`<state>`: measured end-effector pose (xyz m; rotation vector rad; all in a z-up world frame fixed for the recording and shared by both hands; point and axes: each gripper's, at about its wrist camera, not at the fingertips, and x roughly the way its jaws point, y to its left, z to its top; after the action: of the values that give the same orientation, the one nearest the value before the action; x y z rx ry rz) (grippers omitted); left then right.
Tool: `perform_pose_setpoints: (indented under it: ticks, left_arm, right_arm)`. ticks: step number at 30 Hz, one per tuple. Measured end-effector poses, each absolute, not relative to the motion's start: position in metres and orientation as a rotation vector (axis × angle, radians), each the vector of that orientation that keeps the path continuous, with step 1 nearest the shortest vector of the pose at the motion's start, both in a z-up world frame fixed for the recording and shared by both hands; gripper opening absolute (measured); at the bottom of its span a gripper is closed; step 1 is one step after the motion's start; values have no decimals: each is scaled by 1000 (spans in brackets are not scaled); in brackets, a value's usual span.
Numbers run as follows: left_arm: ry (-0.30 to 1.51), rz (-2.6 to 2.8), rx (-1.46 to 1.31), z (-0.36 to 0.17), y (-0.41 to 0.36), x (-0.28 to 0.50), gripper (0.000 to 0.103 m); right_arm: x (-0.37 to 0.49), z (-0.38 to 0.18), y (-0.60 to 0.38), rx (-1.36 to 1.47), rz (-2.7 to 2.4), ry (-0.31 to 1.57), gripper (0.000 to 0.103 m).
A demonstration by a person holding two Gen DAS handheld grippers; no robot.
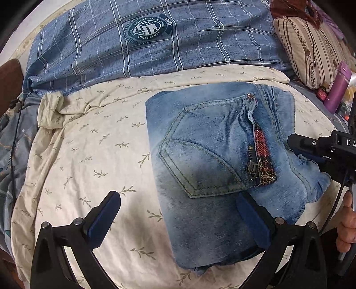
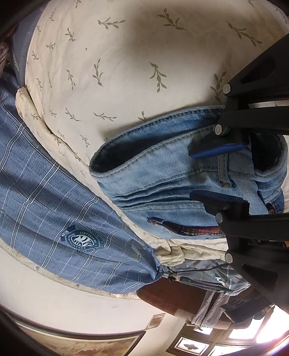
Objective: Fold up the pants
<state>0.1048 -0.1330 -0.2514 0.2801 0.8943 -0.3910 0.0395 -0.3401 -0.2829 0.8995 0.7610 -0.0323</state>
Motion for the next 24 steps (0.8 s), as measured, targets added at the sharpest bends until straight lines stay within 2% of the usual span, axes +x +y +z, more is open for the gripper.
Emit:
perform_pose_setpoints:
  ticks: [9, 17, 24]
  left_arm:
    - [969, -455, 240, -267, -129, 115, 103]
    - [1056, -462, 116, -257, -112, 126, 103]
    - [974, -399, 106, -219, -103, 153, 103]
  right_arm:
    - [46, -280, -333, 814, -59, 781, 34]
    - [38, -278, -343, 909, -55, 755, 34]
    - [37, -242, -329, 726, -95, 634, 35]
